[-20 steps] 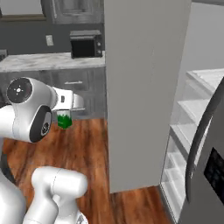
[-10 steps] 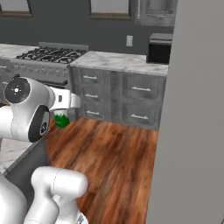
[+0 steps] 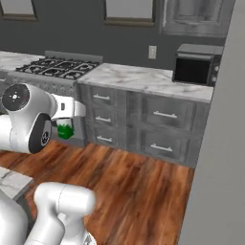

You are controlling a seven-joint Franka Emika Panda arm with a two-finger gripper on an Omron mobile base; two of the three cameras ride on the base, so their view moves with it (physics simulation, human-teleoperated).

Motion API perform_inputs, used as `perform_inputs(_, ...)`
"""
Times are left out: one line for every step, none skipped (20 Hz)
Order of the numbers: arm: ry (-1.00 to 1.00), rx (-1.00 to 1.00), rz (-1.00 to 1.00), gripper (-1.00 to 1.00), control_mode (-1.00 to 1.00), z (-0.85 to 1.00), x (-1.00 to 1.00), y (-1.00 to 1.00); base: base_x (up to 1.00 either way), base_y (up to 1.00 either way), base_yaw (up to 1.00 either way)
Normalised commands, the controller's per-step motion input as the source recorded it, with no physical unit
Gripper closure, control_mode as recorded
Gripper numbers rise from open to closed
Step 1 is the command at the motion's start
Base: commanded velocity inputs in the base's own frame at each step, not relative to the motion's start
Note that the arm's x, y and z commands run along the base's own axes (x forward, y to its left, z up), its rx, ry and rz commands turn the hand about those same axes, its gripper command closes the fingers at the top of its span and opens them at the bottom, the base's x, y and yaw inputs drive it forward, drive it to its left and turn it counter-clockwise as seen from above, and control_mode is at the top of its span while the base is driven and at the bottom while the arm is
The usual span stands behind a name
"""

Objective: Take a sugar cube from the saucer and place it inside the coffee. Then, grab milk from the fridge and place it next to the coffee on the counter to sweeten the coffee.

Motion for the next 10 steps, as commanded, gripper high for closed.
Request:
perform_inputs(0.00, 0.00, 0.00, 1.00, 1.00, 0.00, 0.00, 0.00, 1.00, 0.00, 0.28)
perform_inputs(0.00, 0.00, 0.00, 1.00, 1.00, 0.00, 0.00, 0.00, 1.00, 0.00, 0.28)
perform_inputs(0.00, 0.00, 0.00, 1.00, 1.00, 0.00, 0.00, 0.00, 1.00, 0.00, 0.29)
perform_inputs(0.00, 0.00, 0.00, 1.00, 1.00, 0.00, 0.00, 0.00, 1.00, 0.00, 0.29)
perform_inputs(0.00, 0.00, 0.00, 1.00, 1.00, 0.00, 0.00, 0.00, 1.00, 0.00, 0.30)
perform_inputs(0.00, 0.00, 0.00, 1.00, 1.00, 0.00, 0.00, 0.00, 1.00, 0.00, 0.33)
perform_inputs(0.00, 0.00, 0.00, 1.00, 1.00, 0.00, 0.00, 0.00, 1.00, -0.04, 0.39)
perform_inputs(0.00, 0.00, 0.00, 1.00, 1.00, 0.00, 0.00, 0.00, 1.00, -0.09, 0.49)
perform_inputs(0.00, 0.00, 0.00, 1.00, 1.00, 0.00, 0.00, 0.00, 1.00, -0.16, 0.55)
perform_inputs(0.00, 0.00, 0.00, 1.00, 1.00, 0.00, 0.00, 0.00, 1.00, -0.24, 0.64)
